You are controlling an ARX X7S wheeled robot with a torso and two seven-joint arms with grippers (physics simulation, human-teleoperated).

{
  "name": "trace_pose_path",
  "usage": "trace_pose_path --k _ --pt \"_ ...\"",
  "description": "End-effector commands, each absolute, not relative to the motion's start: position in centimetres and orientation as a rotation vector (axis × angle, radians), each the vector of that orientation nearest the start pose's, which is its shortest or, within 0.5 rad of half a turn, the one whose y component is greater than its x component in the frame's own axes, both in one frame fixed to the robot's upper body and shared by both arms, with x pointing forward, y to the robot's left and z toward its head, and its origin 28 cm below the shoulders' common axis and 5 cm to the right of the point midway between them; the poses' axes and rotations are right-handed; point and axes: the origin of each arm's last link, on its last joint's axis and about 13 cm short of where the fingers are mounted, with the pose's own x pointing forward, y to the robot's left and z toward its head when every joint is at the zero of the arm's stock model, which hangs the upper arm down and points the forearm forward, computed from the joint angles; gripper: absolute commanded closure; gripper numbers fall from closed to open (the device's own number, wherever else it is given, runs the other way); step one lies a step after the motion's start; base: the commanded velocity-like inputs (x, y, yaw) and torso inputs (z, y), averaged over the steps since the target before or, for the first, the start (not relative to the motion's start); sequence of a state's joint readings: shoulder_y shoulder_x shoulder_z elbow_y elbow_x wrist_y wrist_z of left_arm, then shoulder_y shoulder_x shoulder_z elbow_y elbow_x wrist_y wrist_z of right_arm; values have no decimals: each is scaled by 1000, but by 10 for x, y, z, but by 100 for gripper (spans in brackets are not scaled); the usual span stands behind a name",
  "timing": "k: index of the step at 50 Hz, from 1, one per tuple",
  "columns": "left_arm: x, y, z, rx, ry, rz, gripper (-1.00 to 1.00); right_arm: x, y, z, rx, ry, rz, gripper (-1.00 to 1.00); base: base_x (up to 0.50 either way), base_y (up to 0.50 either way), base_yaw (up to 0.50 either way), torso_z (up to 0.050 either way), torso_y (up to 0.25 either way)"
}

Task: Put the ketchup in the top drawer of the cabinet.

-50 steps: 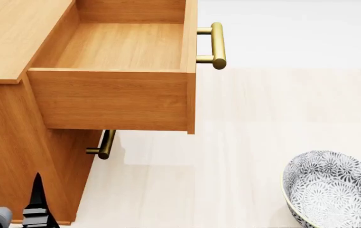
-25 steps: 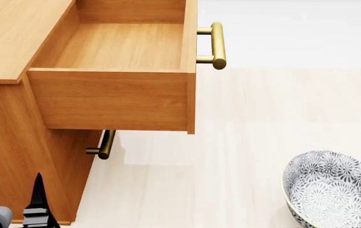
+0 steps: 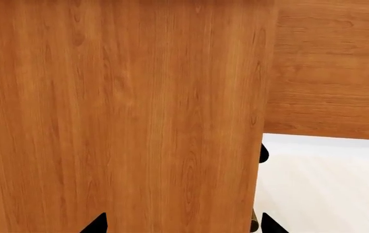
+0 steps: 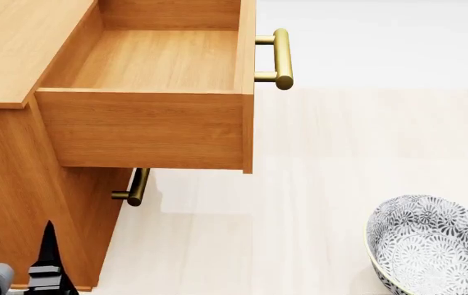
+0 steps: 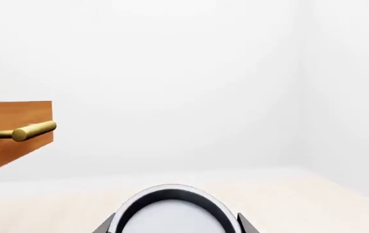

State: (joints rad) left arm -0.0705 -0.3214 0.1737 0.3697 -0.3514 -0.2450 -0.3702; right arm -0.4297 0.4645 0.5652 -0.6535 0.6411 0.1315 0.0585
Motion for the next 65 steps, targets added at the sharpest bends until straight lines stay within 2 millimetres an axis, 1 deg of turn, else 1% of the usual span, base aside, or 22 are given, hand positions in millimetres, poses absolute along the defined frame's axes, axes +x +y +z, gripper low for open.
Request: trace_pose_path --k 1,10,22,30,34,42,48,65 --pt "218 224 87 -36 -113 81 -100 124 -228 163 -79 -329 -187 100 0 0 0 0 0" --pt "218 224 87 -36 -113 82 -100 128 -224 187 -80 -386 -204 100 0 0 0 0 0" --pt "218 224 88 -35 -113 86 -100 131 -222 207 -85 -447 -205 100 0 0 0 0 0" --pt "218 224 87 -36 -112 84 -100 132 -222 229 -98 -495 -202 100 0 0 0 0 0" --pt "217 225 88 -37 -114 85 -100 137 -221 239 -105 -517 -198 100 0 0 0 0 0" --pt "217 225 87 -38 -112 89 -100 154 -214 259 -109 -573 -168 100 0 0 0 0 0" --pt "216 225 88 -38 -116 89 -100 165 -210 267 -106 -598 -144 100 0 0 0 0 0" --pt "214 228 87 -38 -116 101 -100 177 -203 291 -100 -677 -126 100 0 0 0 0 0"
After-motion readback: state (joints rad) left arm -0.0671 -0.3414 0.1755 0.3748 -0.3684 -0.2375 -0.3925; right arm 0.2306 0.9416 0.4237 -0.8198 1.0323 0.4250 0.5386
